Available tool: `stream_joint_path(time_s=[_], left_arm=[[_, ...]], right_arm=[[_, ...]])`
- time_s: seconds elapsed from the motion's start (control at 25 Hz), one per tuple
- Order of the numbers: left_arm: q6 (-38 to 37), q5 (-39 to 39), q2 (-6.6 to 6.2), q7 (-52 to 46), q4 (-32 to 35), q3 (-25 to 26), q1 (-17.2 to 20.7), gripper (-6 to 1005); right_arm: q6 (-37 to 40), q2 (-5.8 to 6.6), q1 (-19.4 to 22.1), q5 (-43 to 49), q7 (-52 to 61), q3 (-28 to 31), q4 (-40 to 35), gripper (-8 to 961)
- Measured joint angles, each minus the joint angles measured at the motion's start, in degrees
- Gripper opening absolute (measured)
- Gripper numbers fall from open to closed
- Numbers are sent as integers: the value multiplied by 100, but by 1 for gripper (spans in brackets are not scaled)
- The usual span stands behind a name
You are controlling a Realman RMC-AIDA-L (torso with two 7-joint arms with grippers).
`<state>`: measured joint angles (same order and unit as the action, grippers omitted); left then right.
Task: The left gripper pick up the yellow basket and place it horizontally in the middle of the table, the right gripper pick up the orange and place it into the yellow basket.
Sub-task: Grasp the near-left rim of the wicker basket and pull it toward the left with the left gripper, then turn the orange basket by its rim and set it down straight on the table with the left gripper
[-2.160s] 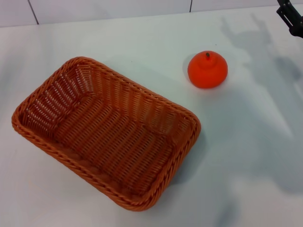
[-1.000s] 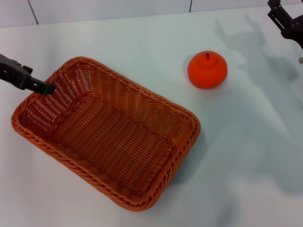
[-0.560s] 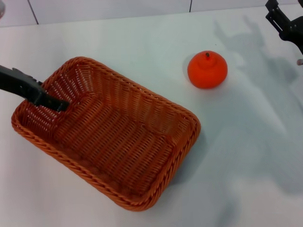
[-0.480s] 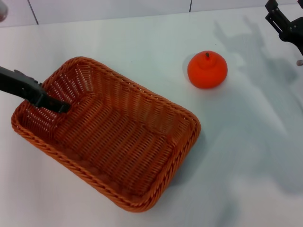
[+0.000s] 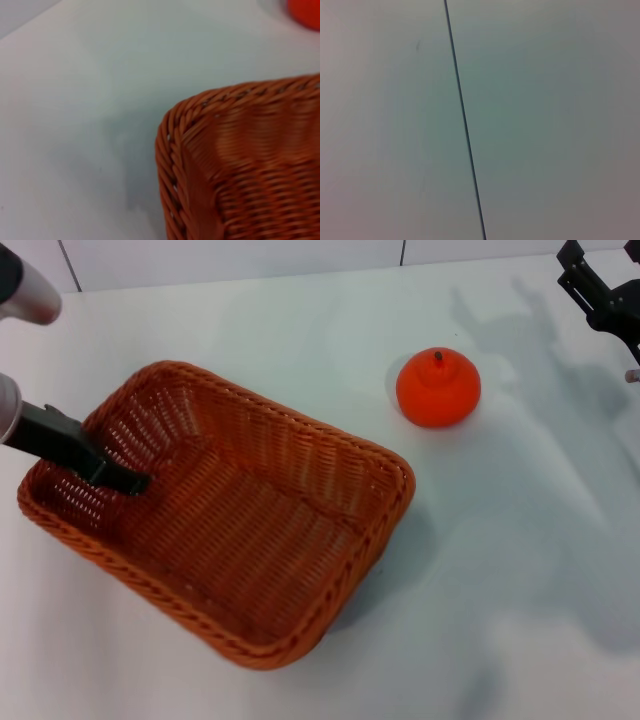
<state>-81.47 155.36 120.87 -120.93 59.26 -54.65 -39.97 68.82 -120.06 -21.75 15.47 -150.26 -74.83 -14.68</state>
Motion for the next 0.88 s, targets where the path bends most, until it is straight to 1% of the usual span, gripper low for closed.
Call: stream_joint_path(time_s=[0.08,0.2,0.32,0.44,0.52,0.64,0.88], left_arm=[[24,122,32,14,-2,-25,10,852],[-35,189,43,-13,24,12,11,834],[-94,185,82,23,218,17,94,816],[-102,205,191,24,541,-4,217,621],[-107,206,247,25,728,-18,275,525],[-119,212,268,1,807,-29,292,381],[-234,241,244,-78,804,-3,259,212]], right_arm=[[9,0,10,0,10,0,1,946],[16,0,18,0,14,2,1,946],[17,0,20,0,14,3,1,946],[17,7,23,0,14,4,1,945],[18,9,31,0,14,4,1,945],[32,9,40,0,14,4,1,945],[45,9,57,0,14,4,1,945]])
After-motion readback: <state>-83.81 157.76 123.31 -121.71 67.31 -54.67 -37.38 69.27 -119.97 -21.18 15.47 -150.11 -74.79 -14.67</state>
